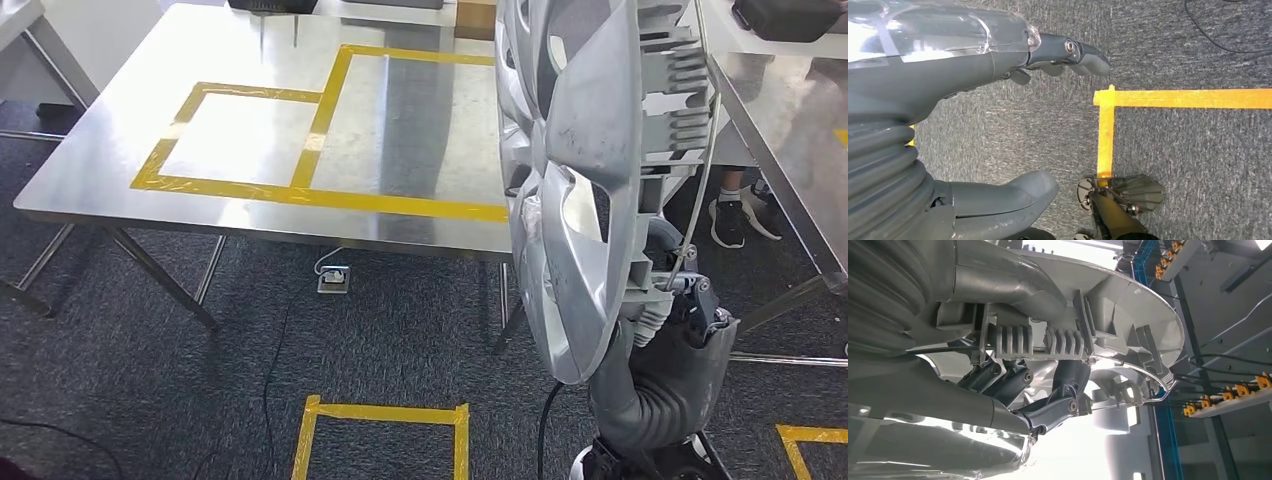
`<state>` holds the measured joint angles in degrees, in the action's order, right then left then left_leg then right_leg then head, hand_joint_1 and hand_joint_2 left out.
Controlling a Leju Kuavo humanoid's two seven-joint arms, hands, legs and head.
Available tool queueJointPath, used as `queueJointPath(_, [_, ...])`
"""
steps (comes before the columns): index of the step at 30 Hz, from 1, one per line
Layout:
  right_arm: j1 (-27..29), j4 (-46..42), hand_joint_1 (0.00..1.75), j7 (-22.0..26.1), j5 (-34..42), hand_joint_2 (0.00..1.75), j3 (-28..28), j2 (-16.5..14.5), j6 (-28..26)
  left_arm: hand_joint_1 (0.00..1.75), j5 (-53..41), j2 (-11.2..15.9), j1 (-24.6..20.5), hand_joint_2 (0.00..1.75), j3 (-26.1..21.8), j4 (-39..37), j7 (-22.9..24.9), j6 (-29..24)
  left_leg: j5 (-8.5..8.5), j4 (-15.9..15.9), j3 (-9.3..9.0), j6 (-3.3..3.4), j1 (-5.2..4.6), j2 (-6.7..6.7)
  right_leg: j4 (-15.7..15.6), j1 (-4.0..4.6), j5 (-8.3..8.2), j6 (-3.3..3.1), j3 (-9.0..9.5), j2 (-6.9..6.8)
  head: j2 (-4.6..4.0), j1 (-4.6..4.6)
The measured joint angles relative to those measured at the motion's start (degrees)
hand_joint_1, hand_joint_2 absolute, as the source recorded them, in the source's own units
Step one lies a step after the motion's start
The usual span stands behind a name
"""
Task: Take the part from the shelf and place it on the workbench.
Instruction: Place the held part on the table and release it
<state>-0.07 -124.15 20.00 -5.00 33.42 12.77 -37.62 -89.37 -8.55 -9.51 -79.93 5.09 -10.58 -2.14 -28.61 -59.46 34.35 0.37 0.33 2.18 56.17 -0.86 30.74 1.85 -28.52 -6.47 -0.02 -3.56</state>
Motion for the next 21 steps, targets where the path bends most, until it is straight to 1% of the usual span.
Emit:
queueJointPath(7, [0.02,0.0,1.75,0.04,0.15,1.75,0.0,-0.01,0.01,0.0,0.02,0.0,0.0,1.75,0.0,0.0,0.0,0.05,0.0,0.03,-0.1,-0.01,0.08,-0.03,0.14,0.04,0.17,0.19,0.02,-0.01,0.0,0.2])
queueJointPath(21, [0.1,0.0,1.75,0.18,0.22,1.75,0.0,-0.01,0.17,0.0,-0.03,-0.02,0.0,1.75,0.0,0.0,0.83,0.94,0.0,0.04,-0.16,-0.02,0.09,-0.05,0.21,0.04,0.23,0.2,0.06,-0.02,0.0,0.15])
